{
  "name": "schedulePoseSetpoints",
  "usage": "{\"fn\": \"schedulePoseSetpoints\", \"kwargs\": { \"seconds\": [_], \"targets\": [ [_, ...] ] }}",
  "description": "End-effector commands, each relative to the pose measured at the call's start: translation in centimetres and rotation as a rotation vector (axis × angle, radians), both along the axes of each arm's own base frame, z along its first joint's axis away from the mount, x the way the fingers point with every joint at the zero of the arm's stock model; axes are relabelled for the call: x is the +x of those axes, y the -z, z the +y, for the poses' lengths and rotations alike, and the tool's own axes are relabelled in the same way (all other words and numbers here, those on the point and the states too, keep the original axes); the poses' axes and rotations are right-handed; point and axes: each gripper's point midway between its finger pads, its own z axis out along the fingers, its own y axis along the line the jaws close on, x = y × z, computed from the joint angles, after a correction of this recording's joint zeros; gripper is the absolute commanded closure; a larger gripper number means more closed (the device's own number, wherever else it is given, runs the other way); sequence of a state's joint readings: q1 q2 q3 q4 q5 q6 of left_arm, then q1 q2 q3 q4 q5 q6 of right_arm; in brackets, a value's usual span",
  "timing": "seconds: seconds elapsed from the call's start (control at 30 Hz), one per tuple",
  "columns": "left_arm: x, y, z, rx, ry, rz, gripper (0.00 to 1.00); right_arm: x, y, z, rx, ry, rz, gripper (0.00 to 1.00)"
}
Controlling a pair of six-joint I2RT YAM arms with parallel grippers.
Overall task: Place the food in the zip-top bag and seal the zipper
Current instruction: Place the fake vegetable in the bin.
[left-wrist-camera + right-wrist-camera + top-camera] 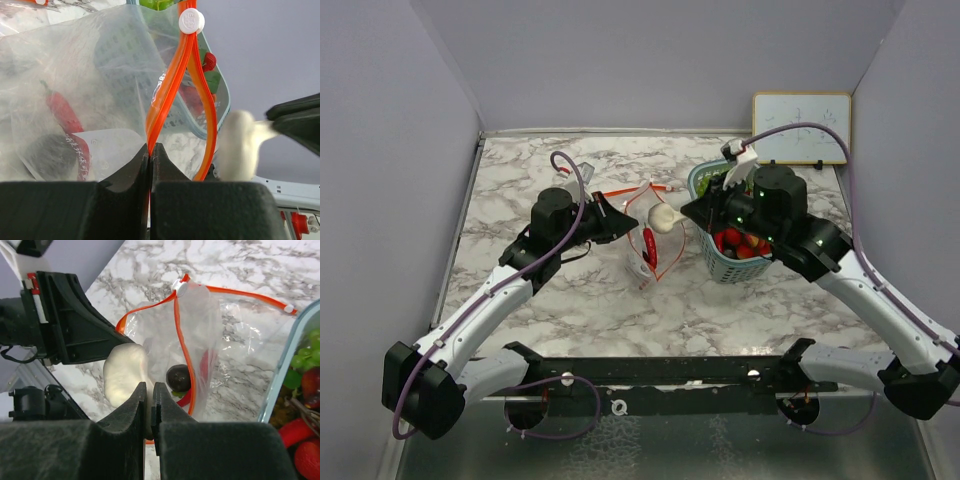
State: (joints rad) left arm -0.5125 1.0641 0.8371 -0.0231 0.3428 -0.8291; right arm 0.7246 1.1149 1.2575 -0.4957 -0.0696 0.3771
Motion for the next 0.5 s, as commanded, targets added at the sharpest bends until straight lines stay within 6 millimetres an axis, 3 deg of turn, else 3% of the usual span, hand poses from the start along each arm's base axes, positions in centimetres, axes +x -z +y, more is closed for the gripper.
{"fn": "schedulePoseSetpoints", "kwargs": {
  "seconds": [0.0, 0.1, 0.23, 0.33, 0.47],
  "targets": [
    [-0.4, -1.5, -0.3, -0.032, 0.032, -0.036, 1.00, 0.9, 0.9, 3.0, 0.032, -0.099, -0.028, 0.98],
    [-0.6, -1.7, -0.2, -0.028, 0.031, -0.041, 1.00, 3.2, 3.5, 1.5, -0.052, 0.040, -0.007, 0.97],
    [-0.8, -1.5, 0.0, -0.022, 0.030, -0.040, 1.00, 4.9, 5.7, -0.1, -0.136, 0.151, -0.005, 0.83],
    [-0.8, -1.2, -0.1, -0.020, 0.031, -0.033, 1.00, 5.0, 6.2, -0.1, -0.148, 0.152, -0.003, 0.60],
    [-0.6, -0.7, -0.3, -0.019, 0.033, -0.021, 1.00, 4.6, 5.6, 0.3, -0.130, 0.119, -0.017, 0.38]
  ]
}}
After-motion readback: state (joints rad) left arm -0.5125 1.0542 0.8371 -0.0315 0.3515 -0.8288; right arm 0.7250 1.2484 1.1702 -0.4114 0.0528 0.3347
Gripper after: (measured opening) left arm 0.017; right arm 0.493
